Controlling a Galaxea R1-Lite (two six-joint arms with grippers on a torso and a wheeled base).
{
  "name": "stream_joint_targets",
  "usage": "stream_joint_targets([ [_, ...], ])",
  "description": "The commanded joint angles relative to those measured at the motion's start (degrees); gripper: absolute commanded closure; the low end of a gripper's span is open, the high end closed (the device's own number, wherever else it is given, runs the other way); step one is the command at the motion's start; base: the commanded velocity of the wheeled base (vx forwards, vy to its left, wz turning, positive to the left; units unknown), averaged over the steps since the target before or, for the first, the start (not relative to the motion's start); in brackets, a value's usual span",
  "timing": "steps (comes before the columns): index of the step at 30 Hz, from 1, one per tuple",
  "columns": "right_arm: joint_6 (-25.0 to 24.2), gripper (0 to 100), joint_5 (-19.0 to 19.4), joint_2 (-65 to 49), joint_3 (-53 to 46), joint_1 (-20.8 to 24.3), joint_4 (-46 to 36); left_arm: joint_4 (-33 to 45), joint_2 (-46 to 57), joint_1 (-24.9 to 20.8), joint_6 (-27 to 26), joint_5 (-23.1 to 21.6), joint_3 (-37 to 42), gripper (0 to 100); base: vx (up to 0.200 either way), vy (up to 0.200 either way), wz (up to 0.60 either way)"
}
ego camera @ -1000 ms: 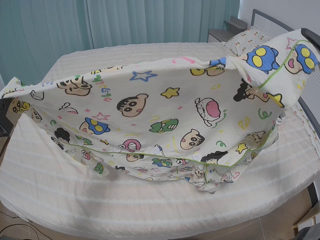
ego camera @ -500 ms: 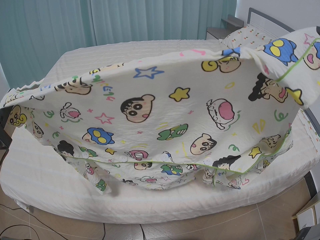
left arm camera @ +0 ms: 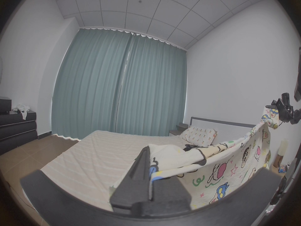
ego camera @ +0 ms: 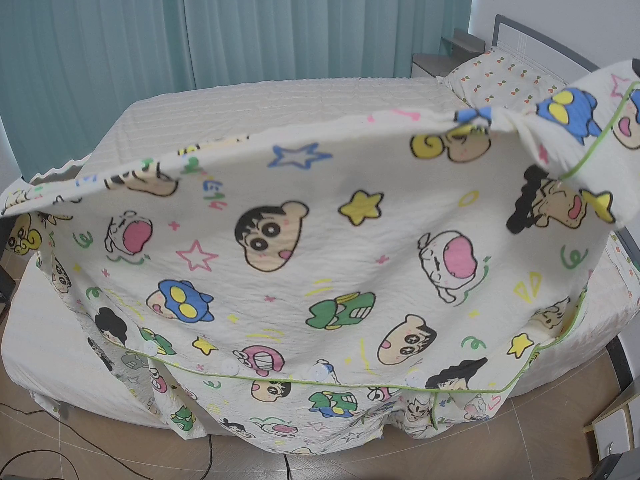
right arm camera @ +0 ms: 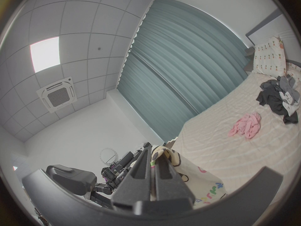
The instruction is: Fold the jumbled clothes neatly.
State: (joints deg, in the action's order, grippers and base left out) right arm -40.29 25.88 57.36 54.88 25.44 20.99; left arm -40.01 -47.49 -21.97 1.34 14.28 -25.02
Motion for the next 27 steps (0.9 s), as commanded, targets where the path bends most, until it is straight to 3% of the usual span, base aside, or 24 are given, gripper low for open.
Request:
stream_joint_targets([
  [1, -0.05, 100, -0.22, 1.79, -1.44, -1.01, -0.51, 0.02, -1.90, -0.01, 0.15, 0.14, 3.13, 100, 0.000, 0.000, 0.00],
  [10, 0.21, 100, -0.13, 6.01, -4.52, -3.91, 0.19, 0.02, -7.44, -0.01, 1.47, 0.31, 5.68, 100, 0.000, 0.000, 0.00],
  [20, 3.64, 100, -0.13, 11.37, -6.72, -5.31, 3.79, -0.07, -16.05, 0.61, 5.51, 0.23, 1.72, 100, 0.000, 0.000, 0.00],
  [27, 4.17, 100, -0.22, 16.12, -5.93, -7.42, 8.36, -0.42, -22.29, 0.96, 5.95, 0.31, -1.53, 100, 0.200, 0.000, 0.00],
])
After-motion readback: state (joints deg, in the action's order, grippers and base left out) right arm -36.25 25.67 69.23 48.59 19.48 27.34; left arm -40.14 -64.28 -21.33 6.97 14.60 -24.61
